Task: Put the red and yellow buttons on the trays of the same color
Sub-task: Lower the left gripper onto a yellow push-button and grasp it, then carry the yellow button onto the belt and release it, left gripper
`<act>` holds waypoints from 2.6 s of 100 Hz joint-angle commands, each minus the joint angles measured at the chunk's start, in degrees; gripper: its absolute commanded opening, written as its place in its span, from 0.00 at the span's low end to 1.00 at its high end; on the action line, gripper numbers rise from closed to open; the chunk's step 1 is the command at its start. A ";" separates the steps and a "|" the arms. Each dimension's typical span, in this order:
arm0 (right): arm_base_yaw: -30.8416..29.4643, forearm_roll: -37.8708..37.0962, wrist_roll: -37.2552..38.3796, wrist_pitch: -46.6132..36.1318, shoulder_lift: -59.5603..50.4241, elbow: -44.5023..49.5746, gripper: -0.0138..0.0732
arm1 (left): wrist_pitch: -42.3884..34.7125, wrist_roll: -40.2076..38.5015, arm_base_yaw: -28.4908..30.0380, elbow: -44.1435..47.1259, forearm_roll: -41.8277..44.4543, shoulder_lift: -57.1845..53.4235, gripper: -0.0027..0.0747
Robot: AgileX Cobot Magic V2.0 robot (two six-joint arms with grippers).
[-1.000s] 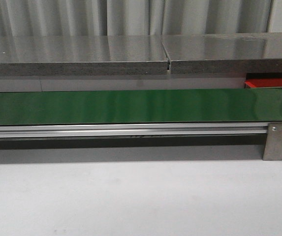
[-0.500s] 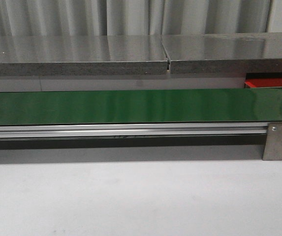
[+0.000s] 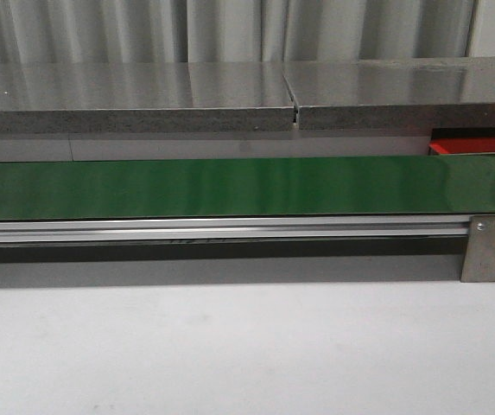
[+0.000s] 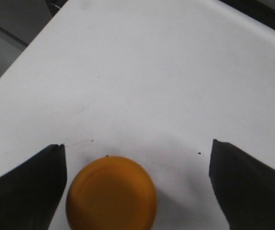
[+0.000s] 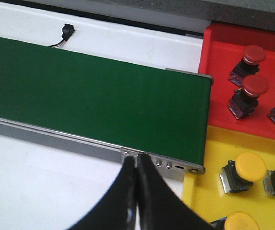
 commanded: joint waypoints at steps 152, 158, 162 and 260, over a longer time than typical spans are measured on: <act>0.06 0.45 -0.41 -3.37 -0.51 -1.83 0.08 | 18.44 3.54 -8.57 6.03 -13.17 -39.11 0.01; 0.06 0.45 -0.41 -3.37 -0.51 -1.83 0.08 | 17.63 3.99 -8.67 9.68 -13.41 -41.05 0.01; 0.06 0.45 -0.41 -3.37 -0.51 -1.83 0.08 | 17.03 4.14 -8.67 12.35 -13.70 -42.32 0.01; 0.06 0.45 -0.41 -3.37 -0.51 -1.83 0.08 | 6.71 5.79 -8.67 29.44 -21.30 -35.02 0.01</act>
